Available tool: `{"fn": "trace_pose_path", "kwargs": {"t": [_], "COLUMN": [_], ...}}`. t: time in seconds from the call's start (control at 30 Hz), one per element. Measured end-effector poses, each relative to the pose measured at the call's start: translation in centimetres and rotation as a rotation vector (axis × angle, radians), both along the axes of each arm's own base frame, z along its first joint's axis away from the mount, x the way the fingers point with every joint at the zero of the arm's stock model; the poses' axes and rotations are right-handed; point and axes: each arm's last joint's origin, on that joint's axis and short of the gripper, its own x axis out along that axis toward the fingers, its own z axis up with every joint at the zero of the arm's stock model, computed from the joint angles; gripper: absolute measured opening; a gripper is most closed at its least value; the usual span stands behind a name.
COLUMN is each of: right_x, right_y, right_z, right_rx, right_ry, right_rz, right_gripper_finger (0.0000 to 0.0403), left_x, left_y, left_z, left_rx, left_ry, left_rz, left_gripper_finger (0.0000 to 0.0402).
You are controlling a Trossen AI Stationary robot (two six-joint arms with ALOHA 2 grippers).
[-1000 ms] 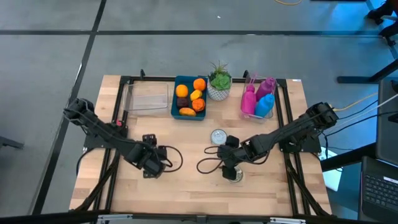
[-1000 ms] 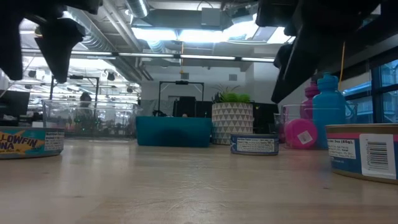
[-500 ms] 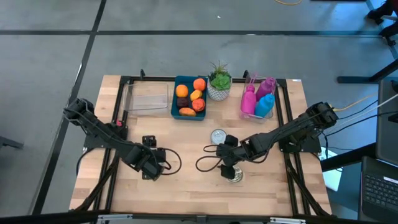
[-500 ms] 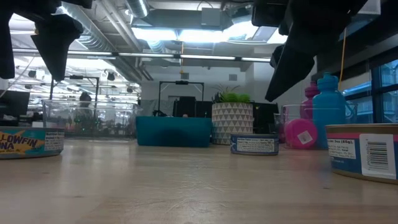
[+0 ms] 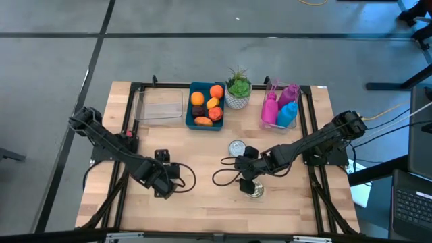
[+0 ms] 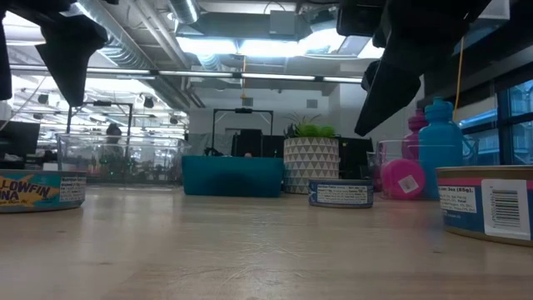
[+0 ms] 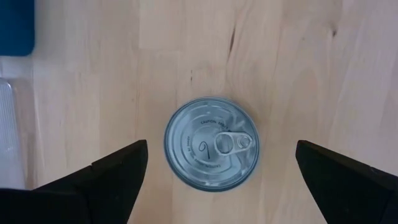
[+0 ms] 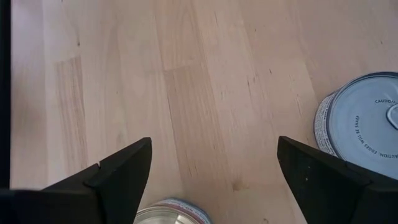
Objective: Pick & Place Food Item
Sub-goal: Put the blue tuna can into the left transparent bin
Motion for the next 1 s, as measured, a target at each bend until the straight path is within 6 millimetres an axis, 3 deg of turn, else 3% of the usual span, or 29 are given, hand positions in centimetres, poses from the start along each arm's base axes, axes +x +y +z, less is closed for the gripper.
{"fn": "trace_pose_path", "kwargs": {"t": [1.0], "right_x": [0.02], "right_y": [-0.07], "right_z": [0.01], "right_rx": [0.003], "right_ry": [-0.007], "right_rz": [-0.051], "right_gripper_finger": [0.0341], "left_x": [-0.14], "left_y": [-0.54], "left_z": [0.06], "left_rx": [0.009], "left_ry": [-0.032], "left_rz": [-0.012], "left_gripper_finger": [0.04]}}
